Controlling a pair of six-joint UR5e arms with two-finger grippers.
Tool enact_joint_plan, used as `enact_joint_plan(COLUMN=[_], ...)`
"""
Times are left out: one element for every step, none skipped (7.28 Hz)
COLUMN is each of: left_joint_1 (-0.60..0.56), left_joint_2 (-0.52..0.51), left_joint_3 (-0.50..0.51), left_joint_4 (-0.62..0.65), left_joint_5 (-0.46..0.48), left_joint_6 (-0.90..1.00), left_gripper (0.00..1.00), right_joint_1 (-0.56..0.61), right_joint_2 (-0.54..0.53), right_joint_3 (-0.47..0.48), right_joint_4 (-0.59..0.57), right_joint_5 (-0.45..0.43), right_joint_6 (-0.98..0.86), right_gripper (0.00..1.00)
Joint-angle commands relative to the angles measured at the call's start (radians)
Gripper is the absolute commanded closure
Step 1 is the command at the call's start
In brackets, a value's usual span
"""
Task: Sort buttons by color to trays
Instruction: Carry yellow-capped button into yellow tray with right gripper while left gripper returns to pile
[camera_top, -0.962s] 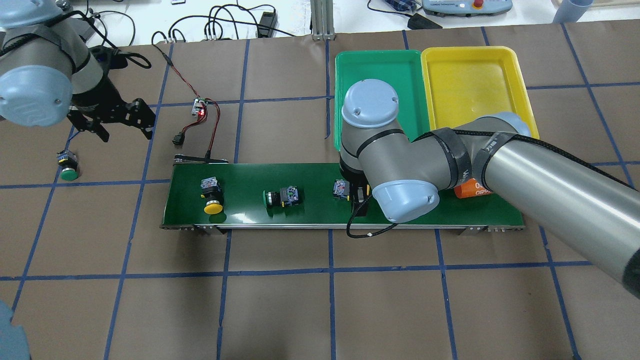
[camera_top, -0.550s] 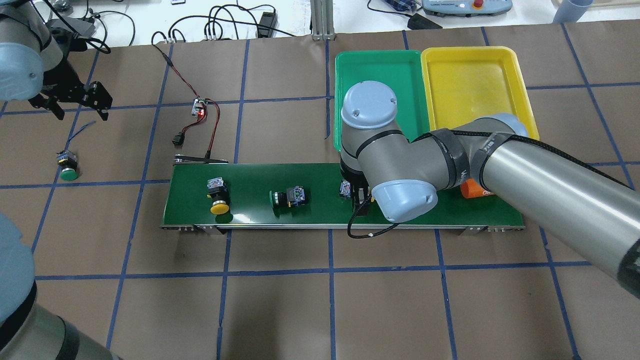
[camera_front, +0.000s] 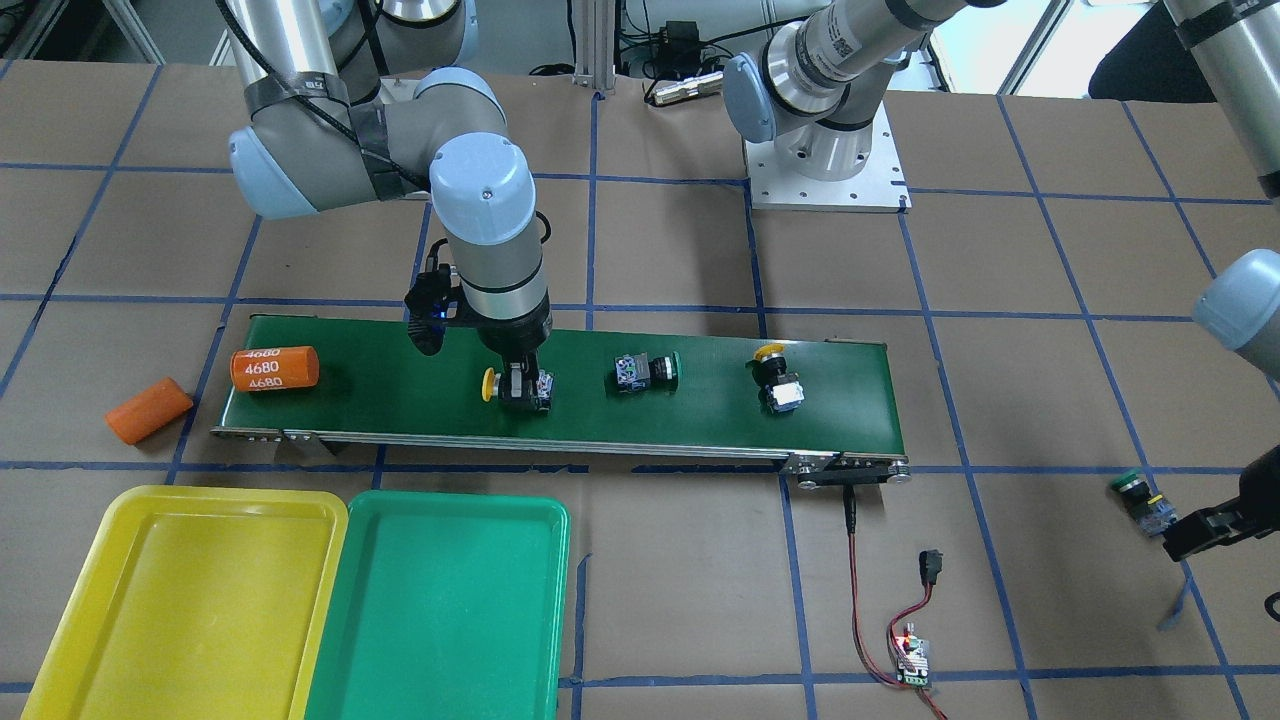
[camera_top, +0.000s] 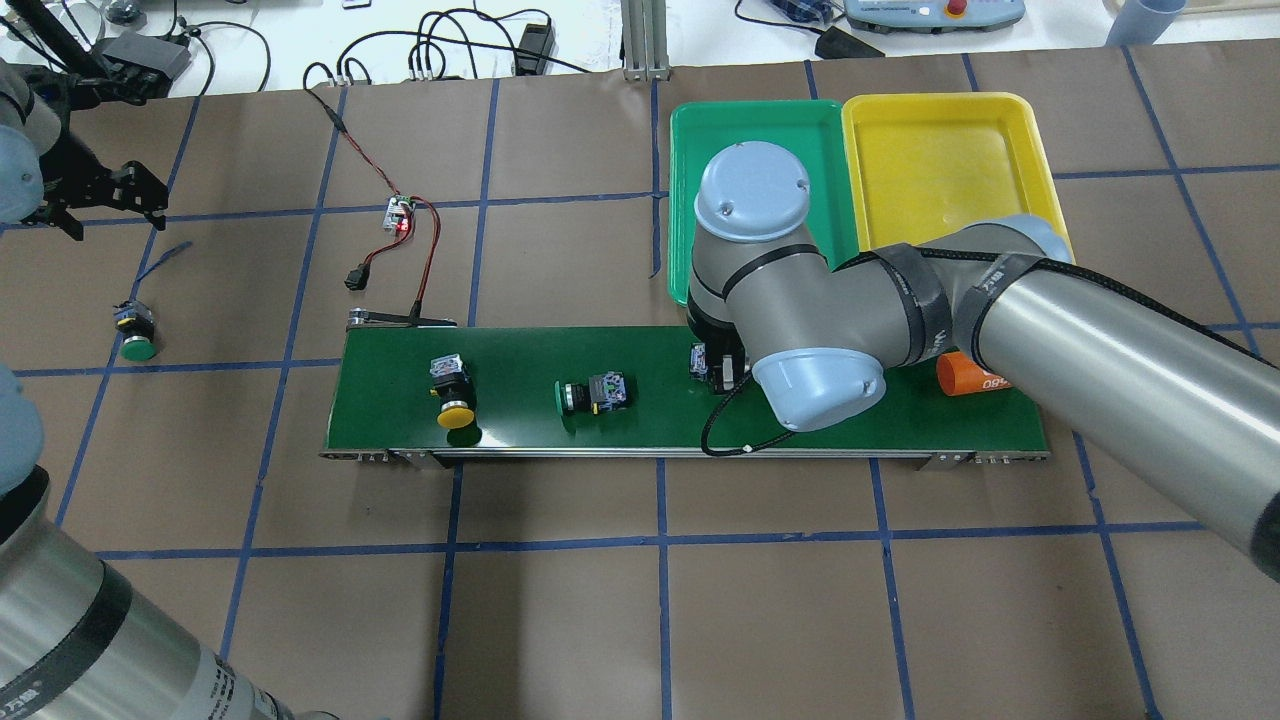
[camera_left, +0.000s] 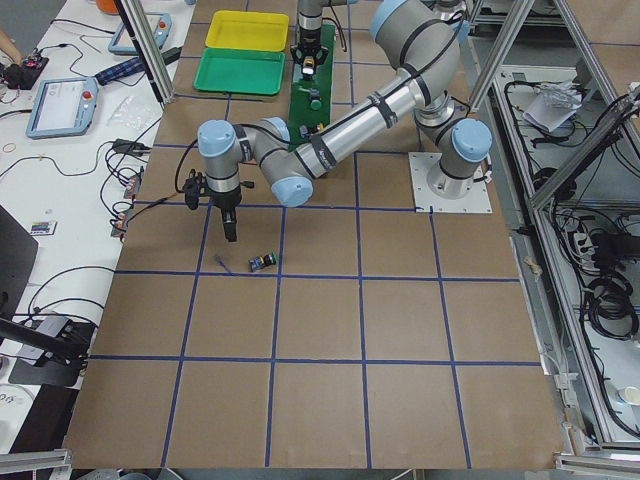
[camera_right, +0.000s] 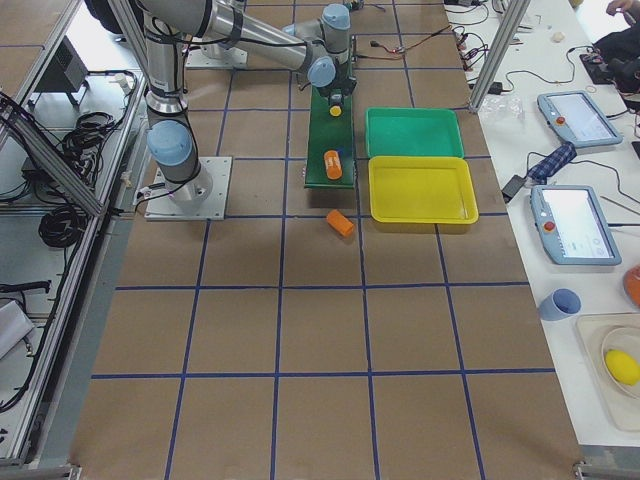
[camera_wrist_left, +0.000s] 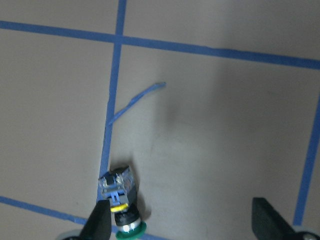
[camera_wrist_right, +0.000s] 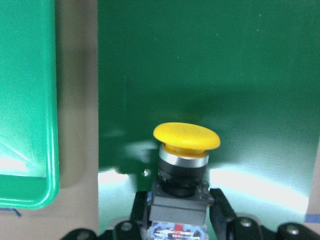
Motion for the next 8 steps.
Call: enact_joint_plan(left_joint_1=[0.077, 0.088, 0.092, 0.108, 0.121, 0.131, 0.146, 0.145], left_joint_2=[-0.085, -0.125, -0.162, -0.190, -0.204, -0.220, -0.230, -0.230], left_joint_3=[0.092, 0.155, 0.198, 0.214, 0.214, 0.214, 0.214, 0.199], left_joint_4=[0.022, -0.017, -0.019, -0.018, -0.010, -0.004, 0.002, 0.001], left_joint_5=[-0.004, -0.020, -0.025, -0.025, -0.027, -0.027, -0.034, -0.036], left_joint_6=[0.001, 0.000, -0.020, -0.038, -0.042, -0.042, -0.051, -0.077], left_gripper=[0.00, 0.00, 0.00, 0.00, 0.00, 0.00, 0.00, 0.00], right_joint_1=[-0.057, -0.115, -0.170, -0.241, -0.319, -0.377, -0.422, -0.448], right_joint_2=[-0.004, -0.004, 0.000, 0.004, 0.019, 0.051, 0.082, 0.120], right_joint_3=[-0.075, -0.107, -0.131, -0.138, -0.135, -0.141, -0.140, -0.149], right_joint_4=[0.009, 0.010, 0.010, 0.013, 0.015, 0.009, 0.003, -0.018], right_joint_5=[-0.008, 0.002, 0.006, 0.003, 0.009, 0.007, 0.009, 0.009], right_joint_6=[-0.059, -0.083, -0.118, -0.262, -0.369, -0.462, -0.600, -0.621], right_gripper=[1.00, 1.00, 1.00, 1.00, 1.00, 1.00, 1.00, 1.00])
